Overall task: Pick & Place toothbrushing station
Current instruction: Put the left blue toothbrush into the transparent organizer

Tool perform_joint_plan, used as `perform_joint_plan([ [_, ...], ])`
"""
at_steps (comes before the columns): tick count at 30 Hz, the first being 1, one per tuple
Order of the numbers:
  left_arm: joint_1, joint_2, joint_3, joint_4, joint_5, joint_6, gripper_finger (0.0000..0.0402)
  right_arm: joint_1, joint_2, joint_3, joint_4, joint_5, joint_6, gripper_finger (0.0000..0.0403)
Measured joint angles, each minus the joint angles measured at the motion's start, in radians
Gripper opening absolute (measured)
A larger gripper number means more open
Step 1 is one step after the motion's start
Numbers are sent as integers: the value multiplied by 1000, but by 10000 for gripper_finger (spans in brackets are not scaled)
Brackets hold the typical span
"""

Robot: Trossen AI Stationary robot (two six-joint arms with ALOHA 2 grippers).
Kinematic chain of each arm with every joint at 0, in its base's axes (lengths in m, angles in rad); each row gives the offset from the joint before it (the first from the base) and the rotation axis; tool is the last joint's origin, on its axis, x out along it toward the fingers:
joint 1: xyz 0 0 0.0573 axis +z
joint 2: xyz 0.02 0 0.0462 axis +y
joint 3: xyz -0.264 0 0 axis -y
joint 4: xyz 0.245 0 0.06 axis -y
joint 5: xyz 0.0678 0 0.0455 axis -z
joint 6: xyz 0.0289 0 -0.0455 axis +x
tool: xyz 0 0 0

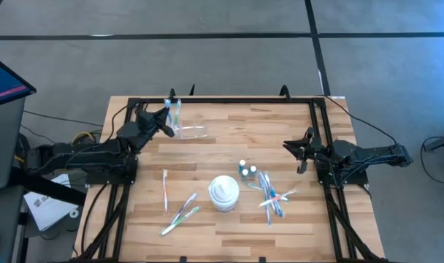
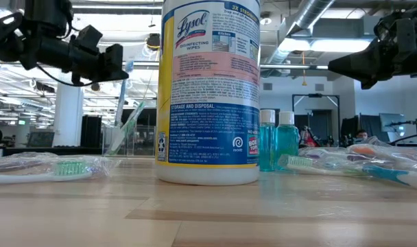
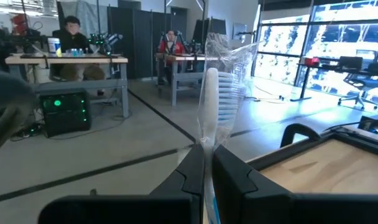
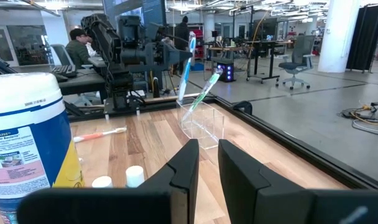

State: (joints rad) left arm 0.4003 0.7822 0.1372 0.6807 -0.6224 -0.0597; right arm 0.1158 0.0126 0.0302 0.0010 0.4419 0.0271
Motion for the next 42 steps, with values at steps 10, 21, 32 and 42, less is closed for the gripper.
perform_joint_plan([
  [10, 30, 0, -68, 48, 0, -23, 8, 0, 0, 0, 0, 1, 0, 54],
  [21, 33, 22, -69, 54, 2, -24, 8, 0, 0, 0, 0, 1, 0, 54],
  [32, 33, 109, -69, 106, 2, -34, 8, 0, 0, 0, 0, 1, 0, 54],
  [42, 33, 185, -69, 119, 2, -57, 8, 0, 0, 0, 0, 1, 0, 54],
])
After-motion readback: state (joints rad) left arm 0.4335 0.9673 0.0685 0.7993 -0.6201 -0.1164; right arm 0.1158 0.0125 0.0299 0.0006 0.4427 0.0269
